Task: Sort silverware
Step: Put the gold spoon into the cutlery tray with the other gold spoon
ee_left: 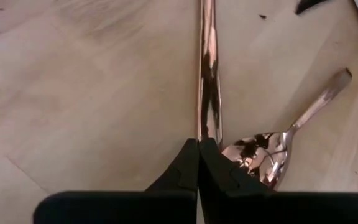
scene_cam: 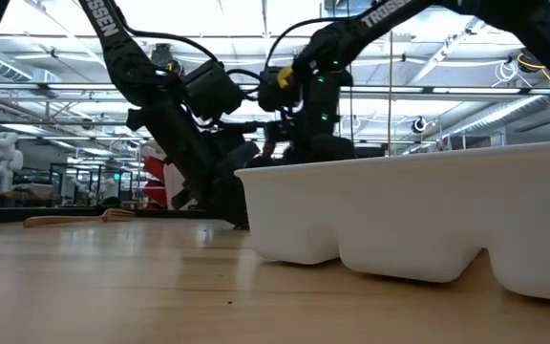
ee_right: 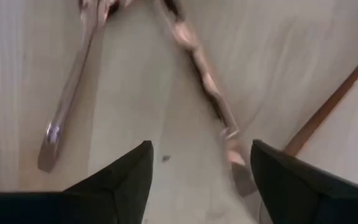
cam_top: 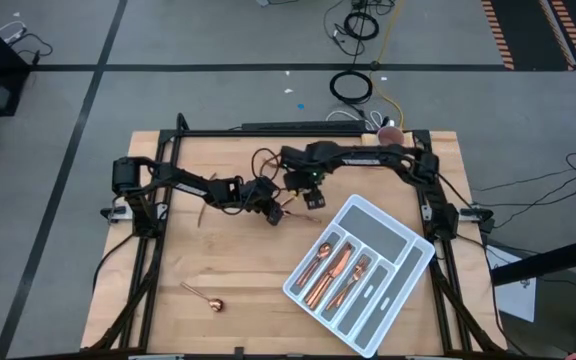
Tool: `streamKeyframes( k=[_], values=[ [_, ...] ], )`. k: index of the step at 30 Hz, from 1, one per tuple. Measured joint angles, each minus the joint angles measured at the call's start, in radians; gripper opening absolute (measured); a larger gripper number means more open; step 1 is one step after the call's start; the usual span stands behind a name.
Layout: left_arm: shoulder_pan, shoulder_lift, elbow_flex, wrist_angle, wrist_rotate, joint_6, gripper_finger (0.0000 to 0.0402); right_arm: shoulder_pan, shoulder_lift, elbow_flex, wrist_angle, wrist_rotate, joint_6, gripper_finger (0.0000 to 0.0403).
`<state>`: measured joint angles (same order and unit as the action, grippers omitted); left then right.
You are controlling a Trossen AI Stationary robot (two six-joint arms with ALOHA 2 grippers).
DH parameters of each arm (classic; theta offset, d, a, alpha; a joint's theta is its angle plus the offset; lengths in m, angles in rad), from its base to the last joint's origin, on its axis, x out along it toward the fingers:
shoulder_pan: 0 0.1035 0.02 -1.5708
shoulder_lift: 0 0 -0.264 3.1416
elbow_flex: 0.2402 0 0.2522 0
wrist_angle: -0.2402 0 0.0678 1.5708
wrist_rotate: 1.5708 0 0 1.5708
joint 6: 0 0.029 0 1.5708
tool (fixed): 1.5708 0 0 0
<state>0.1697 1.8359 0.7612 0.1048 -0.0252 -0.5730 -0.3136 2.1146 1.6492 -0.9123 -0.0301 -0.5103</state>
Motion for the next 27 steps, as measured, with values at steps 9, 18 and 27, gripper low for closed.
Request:
streamKeyframes(
  k=[9,18,27],
  values=[
    [-0.001,-0.001,-0.006,0.001,0.006,0.014,0.0001,-0.034,0.031,0.075,-0.052,-0.109,-0.069,0.0251],
    [-0.001,-0.001,-0.006,0.000,0.001,0.038,0.0001,-0.016,0.092,0.049,-0.018,-0.103,-0.096,0.0251],
    [-0.002,-0.001,-0.006,0.000,-0.002,0.058,0.0001,-0.006,0.140,0.053,0.004,-0.026,-0.030,0.0223]
  ],
)
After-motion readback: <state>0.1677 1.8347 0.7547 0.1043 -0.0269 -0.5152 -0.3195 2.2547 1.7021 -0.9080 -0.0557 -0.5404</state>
